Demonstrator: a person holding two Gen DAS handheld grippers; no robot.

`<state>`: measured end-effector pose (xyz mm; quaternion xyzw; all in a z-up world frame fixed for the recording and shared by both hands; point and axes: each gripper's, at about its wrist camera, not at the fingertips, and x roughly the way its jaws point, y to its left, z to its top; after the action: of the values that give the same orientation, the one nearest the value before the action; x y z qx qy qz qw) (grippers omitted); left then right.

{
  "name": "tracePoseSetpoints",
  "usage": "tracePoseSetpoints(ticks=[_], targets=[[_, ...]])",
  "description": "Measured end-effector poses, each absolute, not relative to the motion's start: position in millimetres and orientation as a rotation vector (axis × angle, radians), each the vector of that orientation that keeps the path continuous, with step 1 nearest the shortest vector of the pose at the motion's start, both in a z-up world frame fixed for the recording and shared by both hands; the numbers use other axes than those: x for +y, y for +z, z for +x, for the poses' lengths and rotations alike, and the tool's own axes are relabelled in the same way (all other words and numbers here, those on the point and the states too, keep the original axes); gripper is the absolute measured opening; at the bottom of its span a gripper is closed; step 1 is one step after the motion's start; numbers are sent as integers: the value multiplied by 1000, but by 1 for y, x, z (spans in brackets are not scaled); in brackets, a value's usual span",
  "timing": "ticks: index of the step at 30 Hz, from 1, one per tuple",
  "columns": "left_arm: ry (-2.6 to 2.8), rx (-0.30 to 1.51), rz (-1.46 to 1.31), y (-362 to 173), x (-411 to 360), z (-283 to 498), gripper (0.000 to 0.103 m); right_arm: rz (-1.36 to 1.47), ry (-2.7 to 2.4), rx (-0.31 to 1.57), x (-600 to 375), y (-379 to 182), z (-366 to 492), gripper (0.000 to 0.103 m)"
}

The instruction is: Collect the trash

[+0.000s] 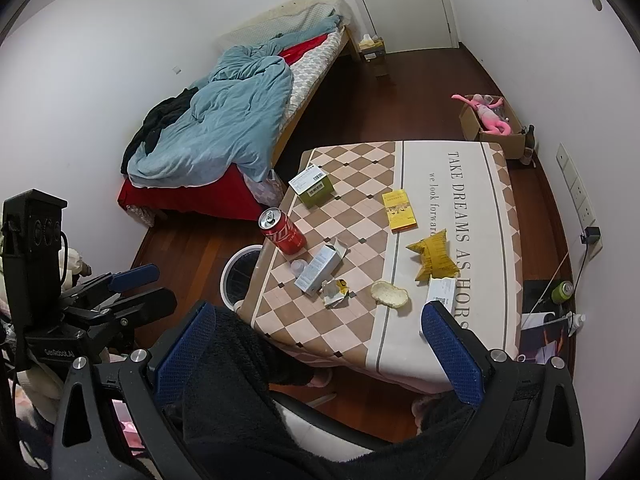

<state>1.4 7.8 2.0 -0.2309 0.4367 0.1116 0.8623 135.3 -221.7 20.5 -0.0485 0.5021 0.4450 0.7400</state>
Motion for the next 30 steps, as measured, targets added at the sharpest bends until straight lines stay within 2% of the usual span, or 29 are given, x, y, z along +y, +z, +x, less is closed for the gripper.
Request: tracePoseSetpoints(ticks=[30], targets=[[224,903,-467,12,4,9,103,-105,971,1090,-217,32,143,103]])
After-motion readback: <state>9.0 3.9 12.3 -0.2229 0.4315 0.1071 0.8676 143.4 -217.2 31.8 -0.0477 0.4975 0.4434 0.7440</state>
